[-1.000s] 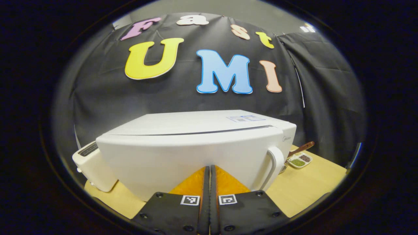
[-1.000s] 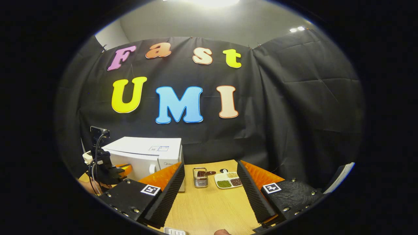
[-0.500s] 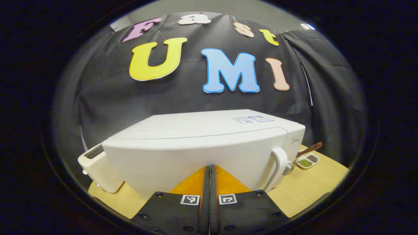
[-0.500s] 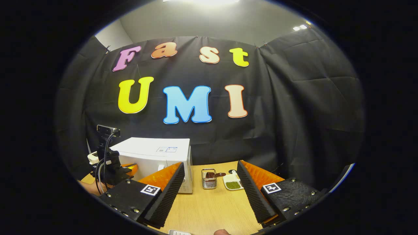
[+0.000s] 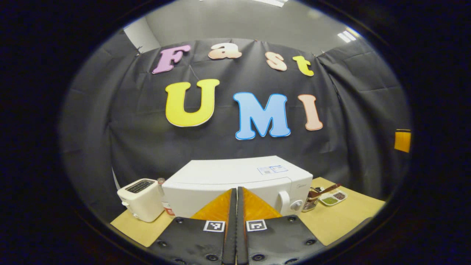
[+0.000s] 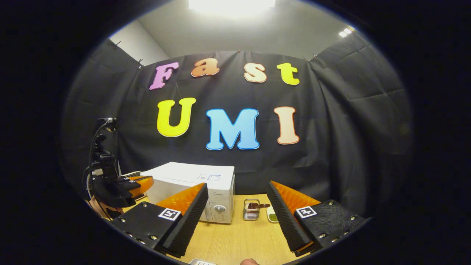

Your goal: Open the microwave oven with the left hand, put the food in, and close the microwave oven.

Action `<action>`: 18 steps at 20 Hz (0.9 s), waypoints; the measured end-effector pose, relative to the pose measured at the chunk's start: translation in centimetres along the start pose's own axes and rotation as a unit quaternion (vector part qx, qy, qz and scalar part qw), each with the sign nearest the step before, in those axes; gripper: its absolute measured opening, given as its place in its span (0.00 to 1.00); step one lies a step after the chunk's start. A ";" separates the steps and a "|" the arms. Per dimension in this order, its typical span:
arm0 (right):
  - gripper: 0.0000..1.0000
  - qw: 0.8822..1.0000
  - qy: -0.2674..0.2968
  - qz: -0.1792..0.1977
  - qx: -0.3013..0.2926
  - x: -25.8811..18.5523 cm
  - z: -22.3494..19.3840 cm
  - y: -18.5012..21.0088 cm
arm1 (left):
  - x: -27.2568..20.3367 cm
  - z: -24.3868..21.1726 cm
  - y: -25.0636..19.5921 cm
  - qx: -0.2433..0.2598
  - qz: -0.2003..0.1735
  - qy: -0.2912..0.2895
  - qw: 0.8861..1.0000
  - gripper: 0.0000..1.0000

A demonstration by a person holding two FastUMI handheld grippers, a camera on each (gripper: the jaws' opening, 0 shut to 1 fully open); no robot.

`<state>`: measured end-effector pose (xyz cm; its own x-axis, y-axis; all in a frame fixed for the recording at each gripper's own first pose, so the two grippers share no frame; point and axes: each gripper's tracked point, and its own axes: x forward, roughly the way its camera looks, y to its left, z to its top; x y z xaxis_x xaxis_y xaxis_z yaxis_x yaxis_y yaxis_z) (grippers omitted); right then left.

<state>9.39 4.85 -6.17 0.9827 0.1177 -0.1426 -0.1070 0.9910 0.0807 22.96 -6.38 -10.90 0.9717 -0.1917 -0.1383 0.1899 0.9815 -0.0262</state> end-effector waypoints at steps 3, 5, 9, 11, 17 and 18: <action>0.98 1.000 -0.007 0.004 0.009 -2.0 0.1 -1.4 | -3.6 2.1 -0.8 0.009 0.017 -0.010 1.000 0.07; 0.98 1.000 -0.010 0.005 0.017 -3.4 0.2 -2.5 | -6.1 3.2 -1.4 0.012 0.029 -0.018 0.999 0.07; 0.98 0.999 -0.022 0.008 0.022 -6.2 0.5 -4.5 | -11.7 4.8 -2.6 0.008 0.044 -0.025 0.999 0.07; 0.98 0.999 -0.031 0.001 0.018 -7.1 0.8 -5.7 | -14.5 5.3 -2.6 0.007 0.054 -0.027 0.998 0.07; 0.98 0.999 -0.045 0.009 0.007 -9.6 1.2 -5.6 | -21.3 6.3 -1.4 0.022 0.079 -0.039 0.996 0.14; 0.98 0.999 -0.044 0.011 0.010 -10.0 1.2 -5.2 | -22.1 6.4 -0.9 0.025 0.082 -0.041 0.995 0.21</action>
<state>0.33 -1.54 -4.00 0.9898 0.1319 -0.0537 -0.1259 0.9867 0.1027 2.21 -3.07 -1.48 0.9980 -0.0301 -0.0548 0.0323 0.9987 0.0397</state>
